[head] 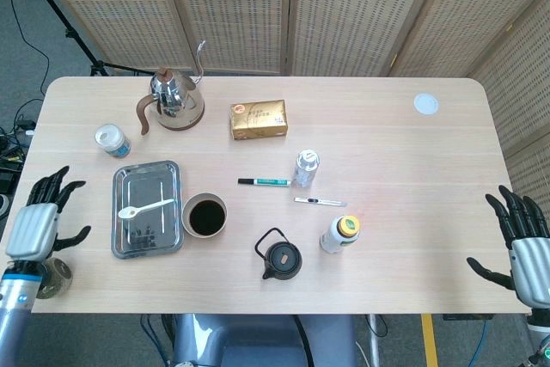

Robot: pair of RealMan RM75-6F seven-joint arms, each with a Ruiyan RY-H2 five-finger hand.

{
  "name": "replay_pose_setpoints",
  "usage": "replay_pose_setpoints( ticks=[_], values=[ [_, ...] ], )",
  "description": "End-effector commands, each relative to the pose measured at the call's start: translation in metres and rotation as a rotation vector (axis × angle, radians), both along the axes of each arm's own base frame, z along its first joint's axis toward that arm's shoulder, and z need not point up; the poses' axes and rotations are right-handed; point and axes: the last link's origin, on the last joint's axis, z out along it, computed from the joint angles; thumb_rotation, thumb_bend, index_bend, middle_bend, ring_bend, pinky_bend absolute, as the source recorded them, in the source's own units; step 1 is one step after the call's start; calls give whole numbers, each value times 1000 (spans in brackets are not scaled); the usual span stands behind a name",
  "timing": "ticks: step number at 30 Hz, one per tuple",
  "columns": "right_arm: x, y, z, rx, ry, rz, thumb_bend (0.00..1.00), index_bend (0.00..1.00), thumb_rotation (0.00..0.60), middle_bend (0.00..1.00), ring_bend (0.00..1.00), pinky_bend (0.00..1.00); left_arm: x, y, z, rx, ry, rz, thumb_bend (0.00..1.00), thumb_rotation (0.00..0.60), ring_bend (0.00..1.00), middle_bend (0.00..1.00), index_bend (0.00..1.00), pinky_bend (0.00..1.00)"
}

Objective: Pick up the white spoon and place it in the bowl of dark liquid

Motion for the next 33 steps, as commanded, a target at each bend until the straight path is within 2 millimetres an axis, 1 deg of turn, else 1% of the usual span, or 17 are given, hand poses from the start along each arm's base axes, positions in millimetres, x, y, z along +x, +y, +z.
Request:
replay_pose_setpoints(
  ticks=[1,3,7,14,16,18,19,20,23,25,30,33],
  values=[
    [-1,-1,0,2,-4,-3,0,50,600,0,0,0,19,37,-26,-57,-6,21,244,600,0,0,271,0],
    [-1,-1,0,4,-7,-4,0,50,600,0,0,0,21,49,-39,-94,13,51,246,600,0,0,315,0],
    [0,-1,0,15,-11,-4,0,50,600,0,0,0,23,67,-60,-129,28,114,248,600,0,0,332,0],
    [-3,-3,-2,33,-14,-17,0,50,600,0,0,0,28,85,-88,-144,41,169,250,600,0,0,357,0],
    [-4,-3,-3,42,-17,-25,0,50,600,0,0,0,31,88,-96,-149,45,176,261,600,0,0,388,0],
    [-4,-3,-4,52,-21,-27,0,50,600,0,0,0,38,95,-110,-146,39,175,306,600,0,0,465,0],
    [-4,-3,-4,53,-21,-27,0,50,600,0,0,0,39,96,-115,-139,38,175,321,600,0,0,485,0],
    [-4,-3,-3,53,-22,-28,0,51,600,0,0,0,39,97,-118,-134,39,176,329,600,0,0,500,0],
    [-5,-4,-3,55,-27,-33,0,50,600,0,0,0,41,98,-126,-142,46,180,329,600,0,0,500,0],
    [-5,-4,-2,56,-29,-35,0,50,600,0,0,0,42,100,-128,-139,54,182,329,600,0,0,500,0],
    [-5,-4,-2,61,-32,-37,0,51,600,0,0,0,43,103,-131,-145,72,183,416,600,0,0,501,0],
    [-5,-5,-2,62,-33,-38,0,51,600,0,0,0,44,104,-135,-161,66,190,413,600,0,0,501,0]
  ],
)
